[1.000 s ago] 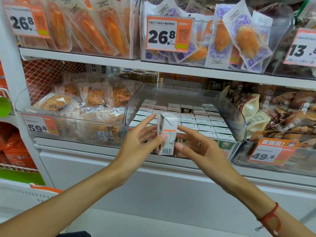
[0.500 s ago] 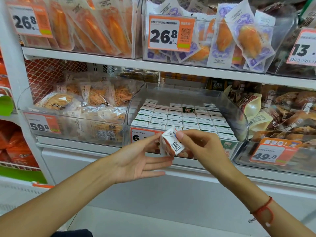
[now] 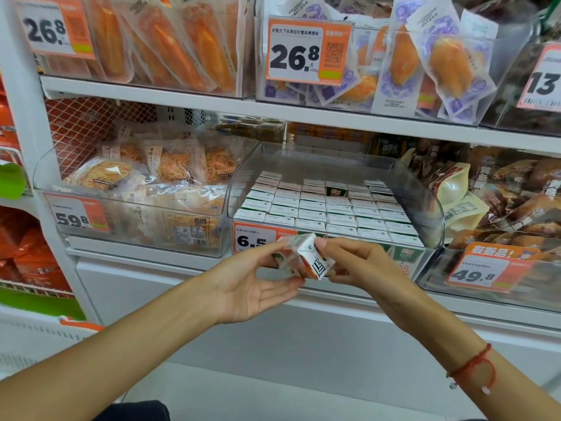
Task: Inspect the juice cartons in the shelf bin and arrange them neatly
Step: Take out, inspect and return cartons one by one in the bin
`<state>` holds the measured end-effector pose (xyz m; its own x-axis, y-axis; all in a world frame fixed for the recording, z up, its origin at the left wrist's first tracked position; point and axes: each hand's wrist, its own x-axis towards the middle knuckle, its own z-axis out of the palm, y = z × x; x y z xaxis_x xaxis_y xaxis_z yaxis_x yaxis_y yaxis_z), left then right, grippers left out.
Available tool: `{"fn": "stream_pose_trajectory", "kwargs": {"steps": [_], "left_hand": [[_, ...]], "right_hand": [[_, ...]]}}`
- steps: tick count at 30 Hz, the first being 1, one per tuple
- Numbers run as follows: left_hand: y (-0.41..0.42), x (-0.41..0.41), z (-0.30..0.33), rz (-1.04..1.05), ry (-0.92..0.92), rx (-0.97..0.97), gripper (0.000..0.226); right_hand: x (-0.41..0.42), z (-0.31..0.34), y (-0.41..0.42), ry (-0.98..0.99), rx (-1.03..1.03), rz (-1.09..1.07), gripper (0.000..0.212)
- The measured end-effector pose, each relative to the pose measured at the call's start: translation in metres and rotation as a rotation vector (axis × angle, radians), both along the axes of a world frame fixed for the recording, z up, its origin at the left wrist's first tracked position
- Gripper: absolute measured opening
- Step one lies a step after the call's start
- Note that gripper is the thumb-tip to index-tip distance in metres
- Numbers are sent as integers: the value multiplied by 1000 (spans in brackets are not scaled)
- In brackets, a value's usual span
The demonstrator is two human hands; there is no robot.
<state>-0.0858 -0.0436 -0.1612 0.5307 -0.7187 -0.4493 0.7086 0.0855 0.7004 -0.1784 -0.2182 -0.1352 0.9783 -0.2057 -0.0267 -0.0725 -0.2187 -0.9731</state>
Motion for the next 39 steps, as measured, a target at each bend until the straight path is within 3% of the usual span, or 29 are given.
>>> {"fn": "stream_pose_trajectory", "kwargs": {"steps": [6,10,14,19,22,24,27,30,34,36,39], "left_hand": [[-7,-9,4,160,-221,-179,61],[-9,-15,2,179,-466,-189,63],[-8,-21,4,161,-643,-124,56],[-11,-20,3,231,-550,-116,40],[-15,-17,7,217,-508,-129,51],[-16,-14,12,204,-555,-76,60],[-19,-12,25,167,-678,12,51],[-32,-4,40,275,-779,72,46],[-64,23,57,531,-784,110,26],[-84,42,60,589,-835,151,36],[-115,71,55,636,-921,180,40]], "right_hand": [[1,2,0,82,276,15,43],[-1,5,-1,119,487,68,38],[-4,7,-3,123,494,65,33],[-6,8,-6,-35,243,-111,34],[-8,12,-4,-186,50,-150,29],[-9,15,-2,-256,-15,-136,36],[-6,16,-8,-347,-73,-155,44],[5,12,-26,-407,-165,-261,35],[11,-3,-72,-306,-683,-375,24],[12,-14,-88,-237,-937,-339,29],[17,-23,-97,-247,-1127,-267,47]]}}
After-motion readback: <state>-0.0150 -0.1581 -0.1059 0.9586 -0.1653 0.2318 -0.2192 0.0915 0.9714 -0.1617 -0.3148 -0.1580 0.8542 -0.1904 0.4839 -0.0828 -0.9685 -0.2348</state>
